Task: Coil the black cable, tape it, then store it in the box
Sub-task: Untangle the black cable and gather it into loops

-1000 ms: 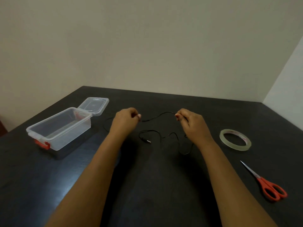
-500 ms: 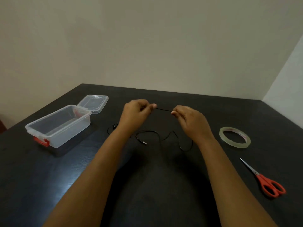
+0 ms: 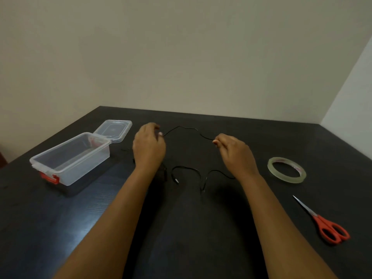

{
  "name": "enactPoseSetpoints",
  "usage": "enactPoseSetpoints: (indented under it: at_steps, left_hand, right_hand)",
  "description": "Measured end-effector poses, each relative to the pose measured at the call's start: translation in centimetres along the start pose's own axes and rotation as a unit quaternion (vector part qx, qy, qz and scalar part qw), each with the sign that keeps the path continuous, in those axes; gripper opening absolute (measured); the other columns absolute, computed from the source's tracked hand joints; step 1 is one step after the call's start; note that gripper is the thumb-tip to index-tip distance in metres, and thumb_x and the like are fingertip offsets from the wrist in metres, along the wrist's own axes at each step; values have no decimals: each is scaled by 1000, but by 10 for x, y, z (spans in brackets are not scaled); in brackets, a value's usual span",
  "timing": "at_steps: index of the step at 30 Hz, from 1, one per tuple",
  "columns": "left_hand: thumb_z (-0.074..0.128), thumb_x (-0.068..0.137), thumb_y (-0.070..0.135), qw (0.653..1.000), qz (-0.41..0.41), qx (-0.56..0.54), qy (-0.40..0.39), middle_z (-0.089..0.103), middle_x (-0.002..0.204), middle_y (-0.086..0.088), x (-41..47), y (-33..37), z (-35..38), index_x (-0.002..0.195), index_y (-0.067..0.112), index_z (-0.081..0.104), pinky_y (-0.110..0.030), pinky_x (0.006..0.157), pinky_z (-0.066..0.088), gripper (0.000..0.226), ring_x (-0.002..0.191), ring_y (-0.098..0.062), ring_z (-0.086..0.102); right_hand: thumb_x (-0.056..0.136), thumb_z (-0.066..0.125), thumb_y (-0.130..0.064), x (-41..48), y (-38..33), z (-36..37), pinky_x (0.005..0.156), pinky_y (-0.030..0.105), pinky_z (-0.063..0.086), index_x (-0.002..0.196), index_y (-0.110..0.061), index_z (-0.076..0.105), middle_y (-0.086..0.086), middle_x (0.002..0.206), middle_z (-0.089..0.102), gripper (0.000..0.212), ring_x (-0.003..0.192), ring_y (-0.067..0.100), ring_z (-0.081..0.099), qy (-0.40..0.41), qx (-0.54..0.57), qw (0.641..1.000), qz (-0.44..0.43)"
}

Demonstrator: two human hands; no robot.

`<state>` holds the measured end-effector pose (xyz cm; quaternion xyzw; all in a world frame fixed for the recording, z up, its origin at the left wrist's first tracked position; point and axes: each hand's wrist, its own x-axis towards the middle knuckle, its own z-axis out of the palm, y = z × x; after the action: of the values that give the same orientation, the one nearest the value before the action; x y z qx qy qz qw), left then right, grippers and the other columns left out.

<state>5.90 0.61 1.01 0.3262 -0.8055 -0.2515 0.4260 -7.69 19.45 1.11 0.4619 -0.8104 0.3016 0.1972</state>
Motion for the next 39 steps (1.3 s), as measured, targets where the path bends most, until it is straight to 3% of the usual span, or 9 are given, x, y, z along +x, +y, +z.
enactPoseSetpoints:
  at_steps: [6,11,17,20,24,29,32,35,39]
  left_hand:
    - [35,98,34,949,286,-54,-122,61,107,-5,-31,45,24,109,10,61,-29,88,39,37,101,-16,52]
    - [33,92,47,939,320,65,-111,42,62,4,-16,26,21,65,15,50,-29,71,35,46,60,-13,39]
    - [42,98,36,988,151,26,4,47,59,6,-3,10,9,65,12,58,-47,93,41,43,58,-16,45]
    - [41,97,38,998,21,-28,51,49,55,1,2,-3,2,66,7,60,-55,88,45,48,55,-18,47]
    - [42,98,32,998,-23,-3,53,60,70,-5,4,-7,-6,77,10,64,-52,95,42,37,72,-24,58]
    - [41,91,14,978,144,149,2,50,138,-6,-10,10,10,124,16,57,-48,114,7,37,135,-27,34]
    - [32,94,25,963,251,31,-88,59,128,-4,-28,37,23,130,16,52,-40,113,16,43,127,-21,45]
    - [39,99,29,950,234,-64,-198,61,97,2,-41,48,30,120,14,54,-24,87,41,30,95,-18,59]
    - [44,97,15,963,228,-26,-142,53,81,4,-23,37,21,95,12,60,-20,61,37,16,73,-16,52]
  right_hand:
    - [99,37,-36,-1,-26,4,48,24,42,99,-16,62,2,80,61,33,61,18,57,-15,12,995,-93]
    - [98,37,-38,-1,-22,1,51,30,50,99,-16,61,1,81,61,32,60,16,58,-17,5,994,-105]
    - [99,47,-32,2,-9,-5,58,35,51,93,-16,61,-1,80,62,22,66,14,58,22,34,998,-42]
    - [99,47,-32,1,2,-9,57,34,50,92,-16,61,-1,78,62,22,65,14,57,37,20,999,-4]
    - [99,46,-30,-1,12,-10,53,18,40,93,-18,62,-3,78,62,21,66,9,56,46,21,998,42]
    - [98,47,-29,1,-1,-6,55,20,41,94,-17,63,-2,78,63,20,65,9,57,24,53,998,15]
    - [98,48,-30,1,-13,-1,58,28,49,98,-17,64,0,83,66,20,69,14,60,1,46,998,-35]
    - [98,43,-30,-1,-18,2,61,36,54,105,-20,63,1,89,67,23,73,18,64,-13,32,996,-79]
    - [98,43,-35,-1,-11,-3,56,27,49,101,-20,62,-1,85,61,24,67,14,59,-25,-3,997,-78]
